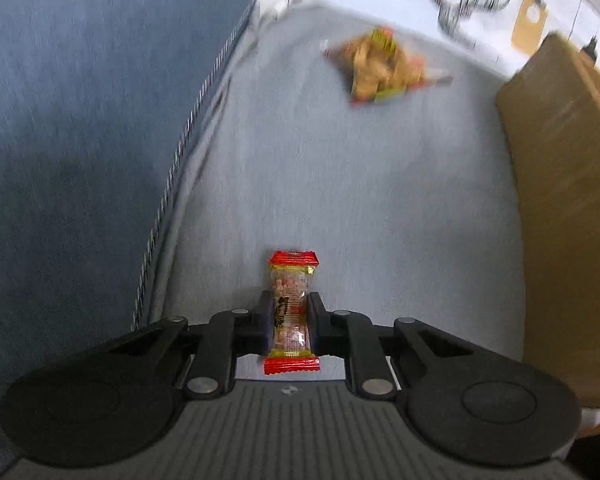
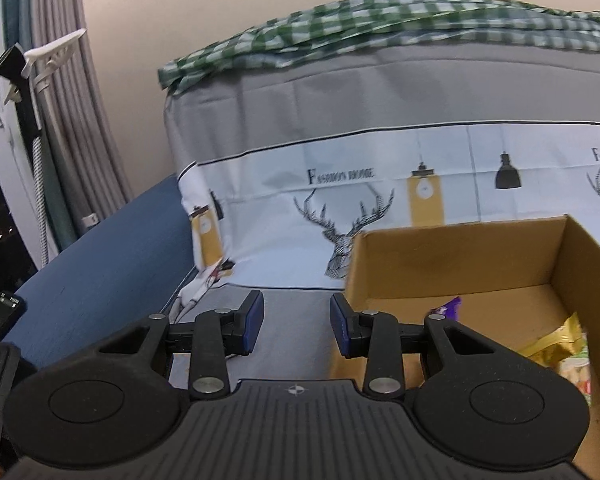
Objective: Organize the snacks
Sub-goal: 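Grasp the small red-gold candy with the left tool while the right grasps the cookie bag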
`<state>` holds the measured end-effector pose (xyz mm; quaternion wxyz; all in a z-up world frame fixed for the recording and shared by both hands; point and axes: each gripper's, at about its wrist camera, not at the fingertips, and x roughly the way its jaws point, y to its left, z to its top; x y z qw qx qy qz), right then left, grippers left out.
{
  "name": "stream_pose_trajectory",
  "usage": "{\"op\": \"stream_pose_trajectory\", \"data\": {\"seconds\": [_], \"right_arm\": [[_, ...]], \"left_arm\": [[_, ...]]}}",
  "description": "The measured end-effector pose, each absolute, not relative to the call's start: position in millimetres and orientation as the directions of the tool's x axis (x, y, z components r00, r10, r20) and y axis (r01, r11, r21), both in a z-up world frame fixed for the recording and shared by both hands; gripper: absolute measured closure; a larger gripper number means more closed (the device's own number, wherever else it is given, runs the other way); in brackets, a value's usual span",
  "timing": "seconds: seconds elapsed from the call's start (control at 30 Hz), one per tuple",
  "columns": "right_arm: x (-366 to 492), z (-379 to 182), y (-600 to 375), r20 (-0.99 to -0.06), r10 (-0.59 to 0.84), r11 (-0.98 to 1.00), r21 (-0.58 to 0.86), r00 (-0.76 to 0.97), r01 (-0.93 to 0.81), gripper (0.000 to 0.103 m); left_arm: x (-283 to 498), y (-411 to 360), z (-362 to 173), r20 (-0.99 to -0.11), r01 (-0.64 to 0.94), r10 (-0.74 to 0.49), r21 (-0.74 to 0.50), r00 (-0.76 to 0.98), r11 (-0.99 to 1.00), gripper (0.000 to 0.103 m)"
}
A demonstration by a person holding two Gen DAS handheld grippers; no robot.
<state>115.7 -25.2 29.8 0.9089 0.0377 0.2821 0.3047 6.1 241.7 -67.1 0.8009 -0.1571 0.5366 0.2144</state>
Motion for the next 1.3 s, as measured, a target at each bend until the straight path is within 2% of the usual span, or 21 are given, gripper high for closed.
{"op": "stream_pose_trajectory", "data": {"seconds": [0.17, 0.23, 0.43, 0.63, 0.77, 0.87, 0.9, 1.2, 1.3], "right_arm": [[110, 27, -11, -0.501, 0.586, 0.798, 0.219, 0.637, -0.562, 0.064], [107, 25, -5, -0.506, 0.586, 0.795, 0.206, 0.634, -0.570, 0.064], [100, 24, 12, -0.517, 0.597, 0.781, 0.201, 0.613, -0.591, 0.064], [96, 31, 31, -0.526, 0.628, 0.749, 0.209, 0.573, -0.629, 0.059], [114, 29, 55, -0.590, 0.625, 0.741, 0.242, 0.512, -0.627, 0.044], [138, 22, 90, -0.632, 0.586, 0.761, 0.215, 0.507, -0.612, 0.032], [149, 16, 105, -0.647, 0.568, 0.773, 0.207, 0.509, -0.600, 0.030], [207, -72, 212, -0.838, 0.398, 0.768, 0.082, 0.374, -0.635, 0.027], [209, -86, 224, -0.850, 0.360, 0.760, 0.028, 0.384, -0.650, 0.033]], "left_arm": [[15, 247, -50, -0.877, -0.509, 0.189, -0.072, 0.442, 0.858, 0.085], [19, 256, -51, -0.877, -0.526, 0.156, -0.122, 0.454, 0.842, 0.085], [23, 271, -67, -0.915, -0.568, 0.050, -0.206, 0.401, 0.797, 0.085], [23, 276, -68, -0.916, -0.597, 0.035, -0.231, 0.399, 0.768, 0.086], [22, 277, -67, -0.913, -0.603, 0.018, -0.254, 0.407, 0.756, 0.086], [25, 278, -67, -0.911, -0.606, 0.011, -0.266, 0.413, 0.749, 0.086], [25, 279, -67, -0.912, -0.612, 0.009, -0.268, 0.410, 0.744, 0.086], [21, 286, -68, -0.907, -0.622, -0.033, -0.314, 0.420, 0.717, 0.086], [22, 287, -69, -0.904, -0.617, -0.042, -0.324, 0.426, 0.718, 0.086]]}}
